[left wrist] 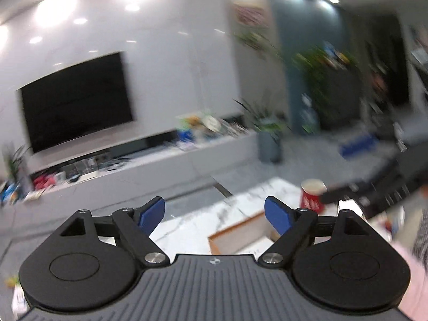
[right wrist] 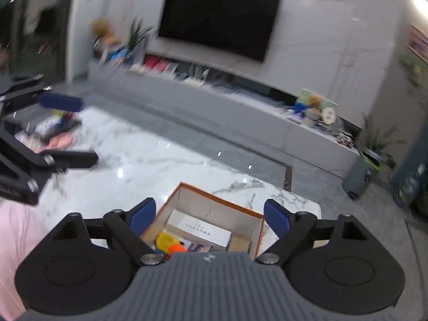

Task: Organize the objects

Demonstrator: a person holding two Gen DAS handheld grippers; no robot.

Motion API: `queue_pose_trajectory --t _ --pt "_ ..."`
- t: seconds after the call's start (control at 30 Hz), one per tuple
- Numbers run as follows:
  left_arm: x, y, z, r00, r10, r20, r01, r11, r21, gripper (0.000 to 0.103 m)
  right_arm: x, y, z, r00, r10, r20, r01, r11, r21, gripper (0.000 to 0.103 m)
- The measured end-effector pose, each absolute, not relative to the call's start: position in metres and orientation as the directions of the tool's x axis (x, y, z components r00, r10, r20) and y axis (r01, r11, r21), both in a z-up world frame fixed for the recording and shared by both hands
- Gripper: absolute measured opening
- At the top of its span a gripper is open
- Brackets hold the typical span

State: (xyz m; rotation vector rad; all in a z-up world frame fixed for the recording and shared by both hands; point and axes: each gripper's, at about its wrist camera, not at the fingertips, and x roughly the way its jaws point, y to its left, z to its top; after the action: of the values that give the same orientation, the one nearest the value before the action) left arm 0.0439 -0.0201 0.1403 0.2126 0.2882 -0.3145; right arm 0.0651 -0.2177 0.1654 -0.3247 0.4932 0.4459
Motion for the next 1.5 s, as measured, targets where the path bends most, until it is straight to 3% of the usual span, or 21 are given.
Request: queue_pose_trajectory --t 0.2,0.37,0.6,0.83,1.5 --pt "0.014 -0.018 0.114 0.974 -0.127 -0.189 0.149 0.983 0.105 0.099 0.015 -0.236 0.141 0.871 0.334 -0.360 -0.374 0.926 -0.046 0.095" --pt "0.012 -0.021 0.083 0.958 -0.104 -0.266 0.116 0.993 0.030 0.099 -0.019 -0.244 0.115 0.909 0.313 -0.275 -0.312 0.949 0.051 0.100" --pt "0.031 -0.018 0.042 0.896 -0.066 -0.440 0.058 0.998 -0.031 0.099 -0.026 -0.238 0.068 0.918 0.237 -0.318 -0.222 0.971 0.083 0.100" --pt "0.015 -0.013 0.002 0.850 -0.016 -0.527 0.005 1.000 -0.021 0.099 -0.017 -0.227 0.020 0.901 0.200 -0.386 -0.191 0.980 0.062 0.100" --pt "0.016 -0.024 -0.021 0.806 0.037 -0.591 -0.028 0.999 0.024 0.099 -0.003 -0.218 -0.019 0.855 0.181 -0.486 -0.175 0.983 0.059 0.100"
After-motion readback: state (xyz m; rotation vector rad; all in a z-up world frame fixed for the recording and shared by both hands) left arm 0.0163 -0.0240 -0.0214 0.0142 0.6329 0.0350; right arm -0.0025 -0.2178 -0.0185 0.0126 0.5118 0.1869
